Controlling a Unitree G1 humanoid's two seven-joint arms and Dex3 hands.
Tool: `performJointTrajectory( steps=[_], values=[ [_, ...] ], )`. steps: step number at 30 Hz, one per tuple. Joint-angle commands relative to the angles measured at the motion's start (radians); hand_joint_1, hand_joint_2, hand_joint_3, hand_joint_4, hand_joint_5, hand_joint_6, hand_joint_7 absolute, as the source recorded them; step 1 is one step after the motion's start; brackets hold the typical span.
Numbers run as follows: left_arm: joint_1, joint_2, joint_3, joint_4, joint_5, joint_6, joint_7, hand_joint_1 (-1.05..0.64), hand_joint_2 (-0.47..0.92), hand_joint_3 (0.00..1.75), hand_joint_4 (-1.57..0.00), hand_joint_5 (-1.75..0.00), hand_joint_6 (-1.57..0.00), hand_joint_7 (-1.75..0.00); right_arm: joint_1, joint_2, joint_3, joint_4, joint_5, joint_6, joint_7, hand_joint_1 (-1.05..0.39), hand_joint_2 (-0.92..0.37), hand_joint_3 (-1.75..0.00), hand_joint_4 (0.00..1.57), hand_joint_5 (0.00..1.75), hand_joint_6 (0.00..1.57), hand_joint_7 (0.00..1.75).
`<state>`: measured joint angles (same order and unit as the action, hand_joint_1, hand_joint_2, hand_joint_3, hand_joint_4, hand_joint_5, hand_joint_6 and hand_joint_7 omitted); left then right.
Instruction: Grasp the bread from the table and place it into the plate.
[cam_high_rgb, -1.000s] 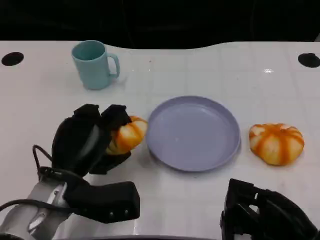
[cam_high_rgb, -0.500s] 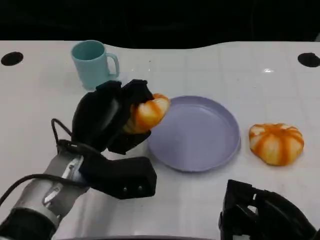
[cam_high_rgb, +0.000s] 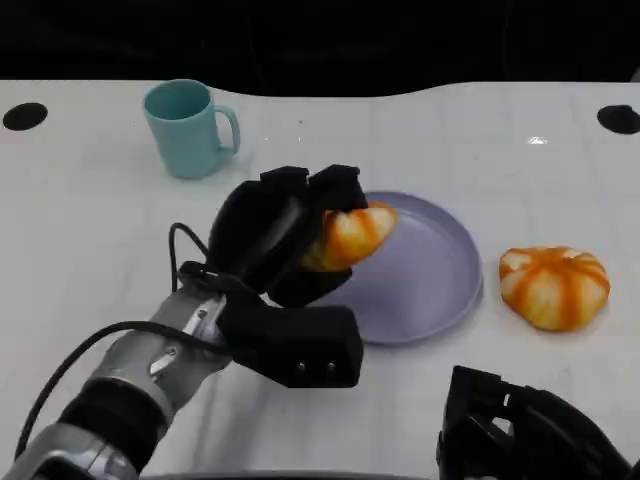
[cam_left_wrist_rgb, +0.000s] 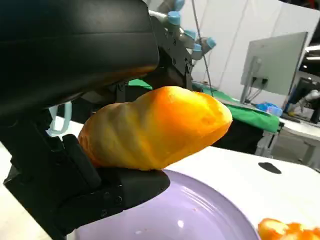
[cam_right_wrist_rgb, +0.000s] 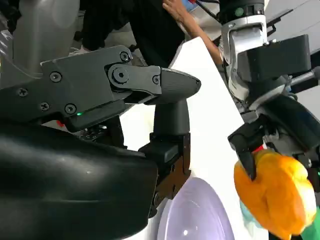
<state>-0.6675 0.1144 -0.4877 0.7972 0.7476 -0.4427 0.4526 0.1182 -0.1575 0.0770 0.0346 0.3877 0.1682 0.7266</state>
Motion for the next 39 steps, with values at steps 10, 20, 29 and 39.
performJointTrajectory(
  steps=[10,20,29,39],
  values=[
    [-0.133,-0.08,-0.105,0.199,0.099,0.113,0.067,-0.2,0.34,1.14,-0.93,-1.75,-0.7,-1.74,0.016,-0.011,-0.005,-0.038,0.007,-0.002,-0.002,-0.54,-0.92,-0.46,0.62,1.75,0.41,1.74],
    [-0.162,-0.058,-0.155,0.189,0.094,0.142,-0.129,-0.47,0.91,0.33,-0.43,-0.8,-0.51,-0.21,0.025,-0.013,-0.003,-0.052,0.006,-0.006,0.0,-0.53,-0.92,-0.47,0.62,1.75,0.4,1.75],
    [-0.145,-0.032,-0.159,0.127,0.087,0.19,-0.264,-0.79,0.92,0.48,-0.09,-0.49,-0.22,0.0,0.027,-0.017,-0.004,-0.05,0.003,-0.01,0.003,-0.54,-0.92,-0.47,0.62,1.75,0.4,1.74],
    [-0.113,0.0,-0.162,0.057,0.093,0.209,-0.297,-0.85,0.92,0.5,-0.08,-0.52,-0.22,-0.01,0.021,-0.011,-0.005,-0.038,0.004,-0.016,0.005,-0.52,-0.92,-0.47,0.62,1.75,0.4,1.73]
  ],
)
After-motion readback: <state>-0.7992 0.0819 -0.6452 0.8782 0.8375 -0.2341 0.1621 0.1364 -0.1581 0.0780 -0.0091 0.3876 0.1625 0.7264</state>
